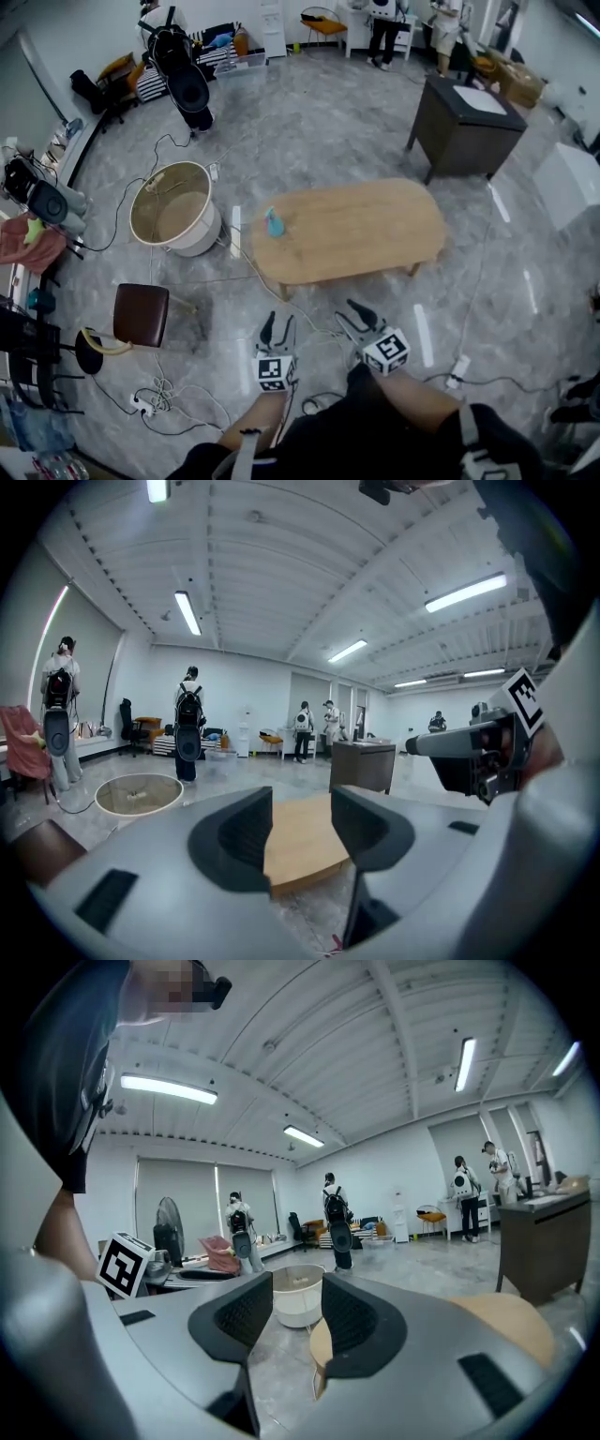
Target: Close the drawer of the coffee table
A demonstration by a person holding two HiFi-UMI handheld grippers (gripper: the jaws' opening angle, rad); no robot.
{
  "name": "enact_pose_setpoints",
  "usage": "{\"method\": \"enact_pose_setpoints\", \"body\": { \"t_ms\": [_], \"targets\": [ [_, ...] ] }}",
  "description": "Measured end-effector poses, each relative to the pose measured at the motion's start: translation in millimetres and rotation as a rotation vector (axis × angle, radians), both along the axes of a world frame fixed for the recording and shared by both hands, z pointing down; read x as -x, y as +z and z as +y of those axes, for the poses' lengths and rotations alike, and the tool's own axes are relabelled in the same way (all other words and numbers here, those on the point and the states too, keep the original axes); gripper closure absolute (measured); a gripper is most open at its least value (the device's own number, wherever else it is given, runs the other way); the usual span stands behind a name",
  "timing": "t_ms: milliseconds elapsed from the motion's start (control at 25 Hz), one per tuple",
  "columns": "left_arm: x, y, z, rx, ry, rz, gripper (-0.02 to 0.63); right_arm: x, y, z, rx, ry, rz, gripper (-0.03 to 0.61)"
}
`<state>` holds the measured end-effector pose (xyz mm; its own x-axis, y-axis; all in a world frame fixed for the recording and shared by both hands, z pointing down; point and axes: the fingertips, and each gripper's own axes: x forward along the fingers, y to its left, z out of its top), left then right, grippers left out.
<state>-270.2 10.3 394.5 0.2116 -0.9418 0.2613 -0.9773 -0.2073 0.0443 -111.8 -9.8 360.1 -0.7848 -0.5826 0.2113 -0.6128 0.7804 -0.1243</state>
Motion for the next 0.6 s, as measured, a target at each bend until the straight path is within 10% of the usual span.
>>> {"method": "enact_pose_setpoints", "body": {
  "t_ms": [600],
  "targets": [
    [18.9,-161.8,38.5,-0.126,0.001,0.067,0.419,18.2,-171.4,46.7,-0.139,0.021,-0.155,0.437]
  ]
}}
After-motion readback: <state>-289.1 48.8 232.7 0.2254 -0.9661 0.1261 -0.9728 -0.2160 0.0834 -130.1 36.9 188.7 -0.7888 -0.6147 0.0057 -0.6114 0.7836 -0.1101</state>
